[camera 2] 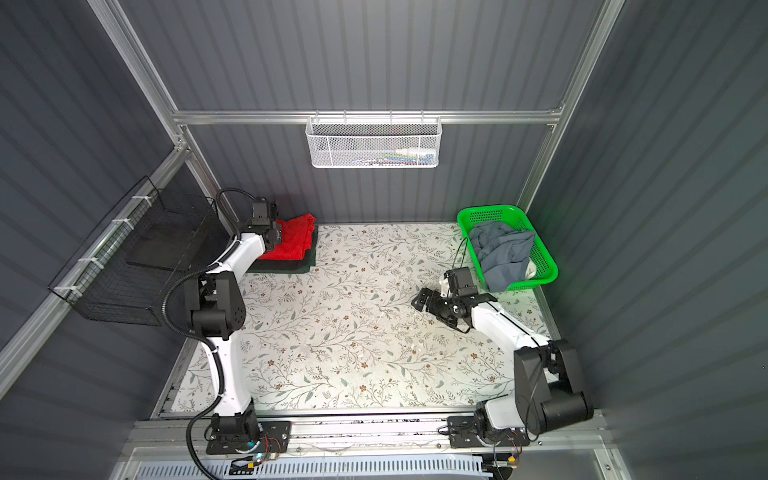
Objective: Fold and stack the t-shirts
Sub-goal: 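Lower the red shirt onto the stack and open the left gripper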
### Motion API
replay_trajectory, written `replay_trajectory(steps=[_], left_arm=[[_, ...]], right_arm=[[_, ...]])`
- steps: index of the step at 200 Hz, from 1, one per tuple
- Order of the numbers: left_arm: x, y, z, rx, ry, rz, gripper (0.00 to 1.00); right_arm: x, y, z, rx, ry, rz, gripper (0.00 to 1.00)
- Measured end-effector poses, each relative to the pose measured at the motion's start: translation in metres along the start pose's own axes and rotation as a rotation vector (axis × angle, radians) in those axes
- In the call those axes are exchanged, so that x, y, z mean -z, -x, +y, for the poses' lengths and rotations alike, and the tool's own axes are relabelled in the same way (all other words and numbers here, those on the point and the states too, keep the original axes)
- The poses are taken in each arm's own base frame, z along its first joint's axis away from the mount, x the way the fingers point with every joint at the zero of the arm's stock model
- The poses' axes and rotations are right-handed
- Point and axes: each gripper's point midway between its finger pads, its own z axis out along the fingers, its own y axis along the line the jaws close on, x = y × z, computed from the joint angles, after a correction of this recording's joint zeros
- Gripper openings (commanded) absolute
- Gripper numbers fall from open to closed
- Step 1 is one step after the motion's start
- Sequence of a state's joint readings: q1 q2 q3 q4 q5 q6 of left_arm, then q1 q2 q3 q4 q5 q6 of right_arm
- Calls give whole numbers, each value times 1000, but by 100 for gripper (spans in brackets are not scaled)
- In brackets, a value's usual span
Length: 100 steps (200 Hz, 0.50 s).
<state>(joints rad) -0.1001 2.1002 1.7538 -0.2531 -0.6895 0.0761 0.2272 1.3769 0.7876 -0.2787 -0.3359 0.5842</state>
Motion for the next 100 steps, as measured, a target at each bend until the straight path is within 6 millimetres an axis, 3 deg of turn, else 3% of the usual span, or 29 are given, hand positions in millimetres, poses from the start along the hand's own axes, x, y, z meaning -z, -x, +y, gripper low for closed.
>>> replay_trajectory(steps=[27, 45, 61, 75, 100], left_arm=[[61, -5, -22, 32, -62, -103, 100], [92, -25, -24, 78, -123, -143, 100], [104, -54, -10, 117, -150, -162, 100], [111, -82, 1, 144, -158, -172, 100], [116, -127, 12, 167, -162, -192, 100]], right_arm=[[22, 21, -7, 47, -91, -118, 99], [46, 42, -10, 84, -154, -253, 99], [77, 63, -7, 139, -162, -447, 99], [102, 70, -10, 186, -150, -624, 99], [122, 67, -42, 193, -214, -860, 99]])
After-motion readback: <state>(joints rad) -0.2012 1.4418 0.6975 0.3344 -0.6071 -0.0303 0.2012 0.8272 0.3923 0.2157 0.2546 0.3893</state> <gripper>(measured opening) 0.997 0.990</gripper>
